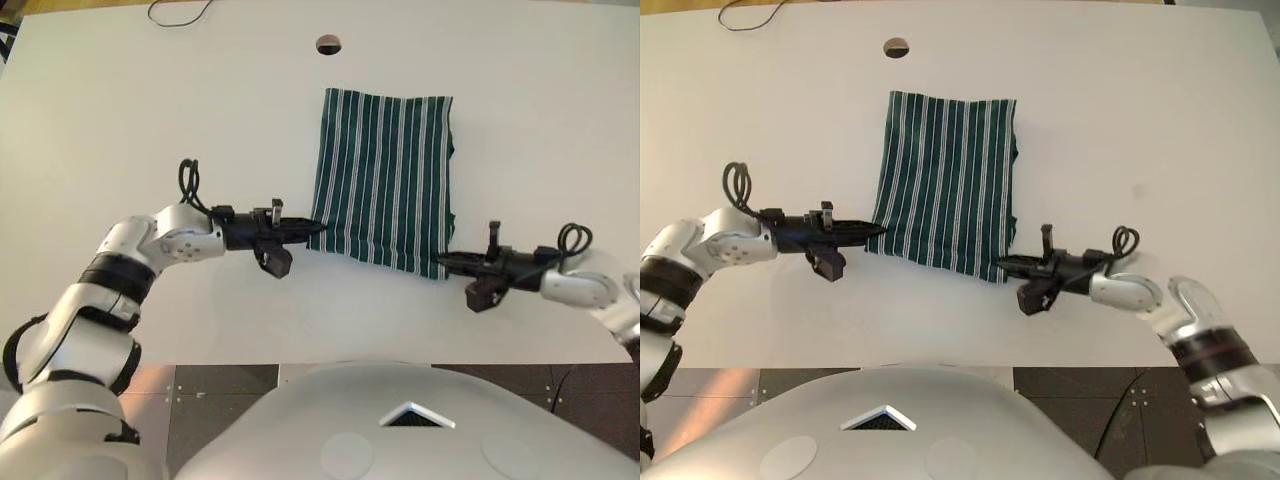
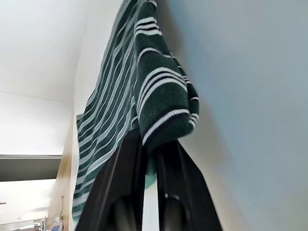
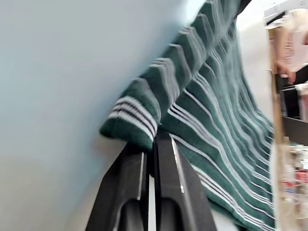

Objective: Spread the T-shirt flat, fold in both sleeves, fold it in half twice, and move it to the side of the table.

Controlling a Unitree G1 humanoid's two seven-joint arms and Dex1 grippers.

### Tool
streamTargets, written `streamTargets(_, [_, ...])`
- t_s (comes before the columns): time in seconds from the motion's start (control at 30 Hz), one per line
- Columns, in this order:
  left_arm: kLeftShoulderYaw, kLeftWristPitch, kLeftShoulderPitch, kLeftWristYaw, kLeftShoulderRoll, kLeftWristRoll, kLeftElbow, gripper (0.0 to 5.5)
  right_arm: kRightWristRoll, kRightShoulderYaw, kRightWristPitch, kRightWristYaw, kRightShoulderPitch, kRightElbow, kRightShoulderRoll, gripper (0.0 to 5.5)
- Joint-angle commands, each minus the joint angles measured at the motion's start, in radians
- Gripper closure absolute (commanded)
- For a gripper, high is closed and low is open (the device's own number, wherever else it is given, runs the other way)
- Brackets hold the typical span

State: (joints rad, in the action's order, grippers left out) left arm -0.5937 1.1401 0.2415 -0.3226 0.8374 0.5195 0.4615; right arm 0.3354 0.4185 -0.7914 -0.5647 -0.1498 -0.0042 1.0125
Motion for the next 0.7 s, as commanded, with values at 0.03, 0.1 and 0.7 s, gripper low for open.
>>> streamTargets(0.03, [0.003, -0.081, -0.204, -0.078, 0.087, -0.03, -0.142, 5.33, -0.069, -0.079, 0.07, -0.033, -0.098, -0.096, 0.063, 5.4])
streamTargets(0.1, [0.03, -0.109, -0.254, -0.087, 0.107, -0.076, -0.204, 5.33, -0.113, -0.104, 0.085, -0.042, -0.098, -0.121, 0.049, 5.4])
streamTargets(0.7, [0.257, -0.544, -0.075, -0.002, -0.299, -0.225, -0.171, 5.33, 0.02, -0.154, 0.267, 0.119, 0.287, 0.138, -0.327, 5.4])
